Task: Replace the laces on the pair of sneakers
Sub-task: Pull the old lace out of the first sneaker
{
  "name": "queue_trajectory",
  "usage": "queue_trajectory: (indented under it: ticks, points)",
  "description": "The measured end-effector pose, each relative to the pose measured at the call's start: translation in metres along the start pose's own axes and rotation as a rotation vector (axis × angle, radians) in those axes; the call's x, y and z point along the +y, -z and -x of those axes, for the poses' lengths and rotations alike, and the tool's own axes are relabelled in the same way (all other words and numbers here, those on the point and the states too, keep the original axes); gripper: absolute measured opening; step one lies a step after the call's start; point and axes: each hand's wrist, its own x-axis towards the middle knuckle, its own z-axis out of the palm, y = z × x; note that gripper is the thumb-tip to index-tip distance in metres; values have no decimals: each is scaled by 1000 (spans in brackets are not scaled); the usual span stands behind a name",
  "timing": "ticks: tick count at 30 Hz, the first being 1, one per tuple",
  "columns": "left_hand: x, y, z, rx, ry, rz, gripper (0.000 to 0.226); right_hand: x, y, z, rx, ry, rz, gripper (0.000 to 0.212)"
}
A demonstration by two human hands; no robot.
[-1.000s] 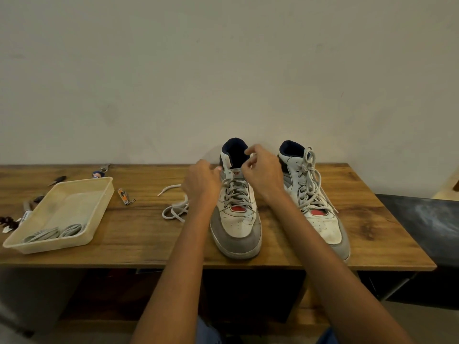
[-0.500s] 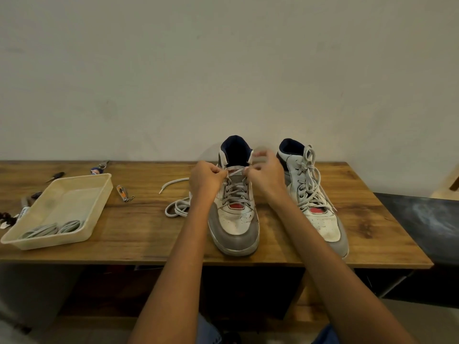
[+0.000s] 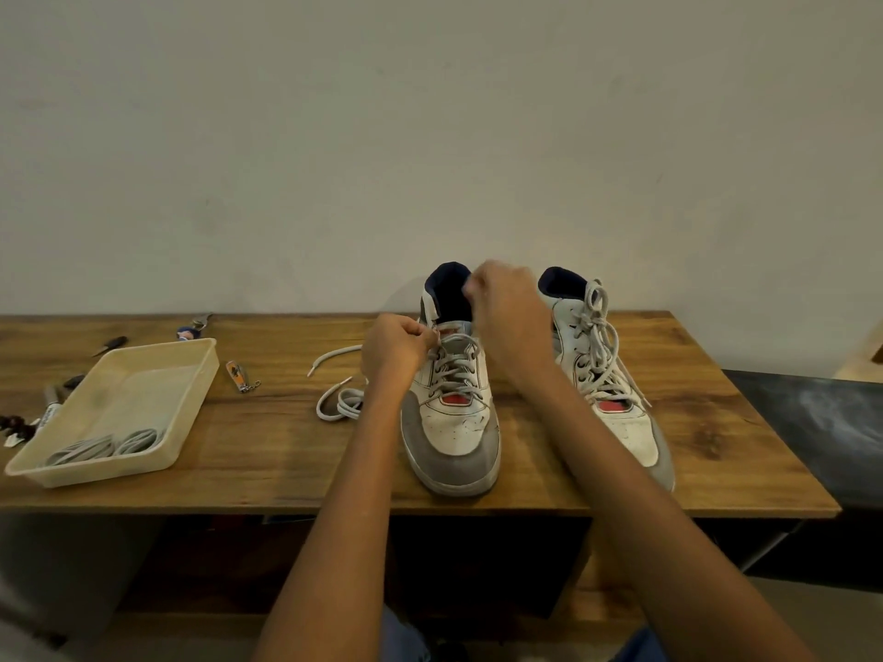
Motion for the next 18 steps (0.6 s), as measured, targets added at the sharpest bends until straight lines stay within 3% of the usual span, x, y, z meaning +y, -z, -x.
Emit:
queue_trajectory:
  ticks: [2,4,7,11,13,16,18]
  points:
    - [0,-1,-1,-3,-1,14,23,-10,-18,15,-225,149,207,19]
    - [0,-1,0,15,-1,43,25,-13,-34,27,-324,216,315,19]
    - [-2,-1,2,13,2,29,17,-4,-33,21,-216,118,211,15]
    - [-5,1,1,7,12,48,12,12,-16,12,26,-244,-34,17]
    - [-5,0,1,3,19,62,13,10,-17,15,5,-100,118,21]
    - [-3,-2,1,3,22,24,12,0,-26,21,-153,220,313,26]
    - [-3,-2,0,4,21,4,15,-4,-34,23,-243,270,402,22]
